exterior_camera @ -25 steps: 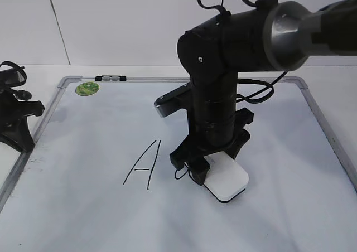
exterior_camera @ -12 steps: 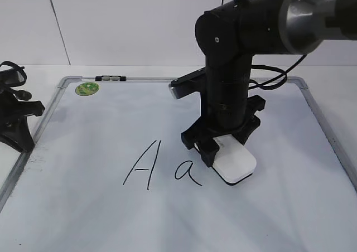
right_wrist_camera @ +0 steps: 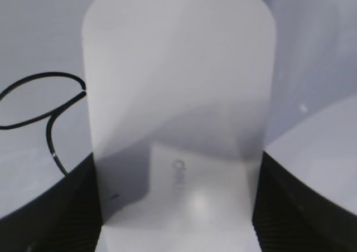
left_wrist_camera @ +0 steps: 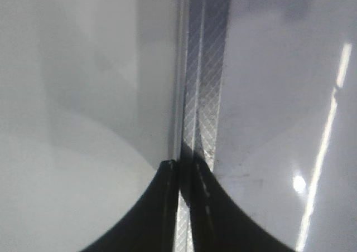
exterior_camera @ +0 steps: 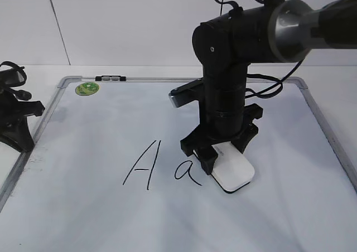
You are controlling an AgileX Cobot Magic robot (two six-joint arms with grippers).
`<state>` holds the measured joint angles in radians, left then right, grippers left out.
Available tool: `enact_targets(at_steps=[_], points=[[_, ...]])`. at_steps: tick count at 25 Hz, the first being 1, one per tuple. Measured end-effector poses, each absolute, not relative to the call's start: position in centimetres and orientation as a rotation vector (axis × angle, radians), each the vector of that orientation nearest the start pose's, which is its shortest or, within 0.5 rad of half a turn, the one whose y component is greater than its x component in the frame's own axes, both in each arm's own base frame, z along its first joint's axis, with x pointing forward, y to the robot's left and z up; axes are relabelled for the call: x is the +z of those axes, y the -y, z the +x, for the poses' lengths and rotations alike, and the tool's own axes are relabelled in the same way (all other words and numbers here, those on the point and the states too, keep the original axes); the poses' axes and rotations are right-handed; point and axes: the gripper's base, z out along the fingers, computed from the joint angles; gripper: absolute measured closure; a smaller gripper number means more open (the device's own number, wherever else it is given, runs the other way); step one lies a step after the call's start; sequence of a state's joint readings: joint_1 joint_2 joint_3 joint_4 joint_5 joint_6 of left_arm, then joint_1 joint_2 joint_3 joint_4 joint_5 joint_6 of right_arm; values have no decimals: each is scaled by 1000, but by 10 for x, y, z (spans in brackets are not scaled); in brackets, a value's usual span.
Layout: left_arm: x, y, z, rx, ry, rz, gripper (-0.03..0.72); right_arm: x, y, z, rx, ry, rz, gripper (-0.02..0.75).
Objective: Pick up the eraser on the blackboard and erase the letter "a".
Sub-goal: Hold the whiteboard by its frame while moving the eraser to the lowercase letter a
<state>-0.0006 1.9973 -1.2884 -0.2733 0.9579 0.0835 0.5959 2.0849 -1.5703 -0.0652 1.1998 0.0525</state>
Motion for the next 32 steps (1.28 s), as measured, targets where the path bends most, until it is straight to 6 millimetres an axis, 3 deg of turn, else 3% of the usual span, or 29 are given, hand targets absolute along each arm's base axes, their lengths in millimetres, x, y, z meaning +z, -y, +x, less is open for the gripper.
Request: enact_targets(at_steps=[25, 32], points=[[147, 20, 369, -349, -3119, -117, 659, 174, -226, 336, -47, -3065, -897, 172], [147, 20, 369, -349, -3119, -117, 659, 174, -236, 329, -49, -3049, -946, 172]])
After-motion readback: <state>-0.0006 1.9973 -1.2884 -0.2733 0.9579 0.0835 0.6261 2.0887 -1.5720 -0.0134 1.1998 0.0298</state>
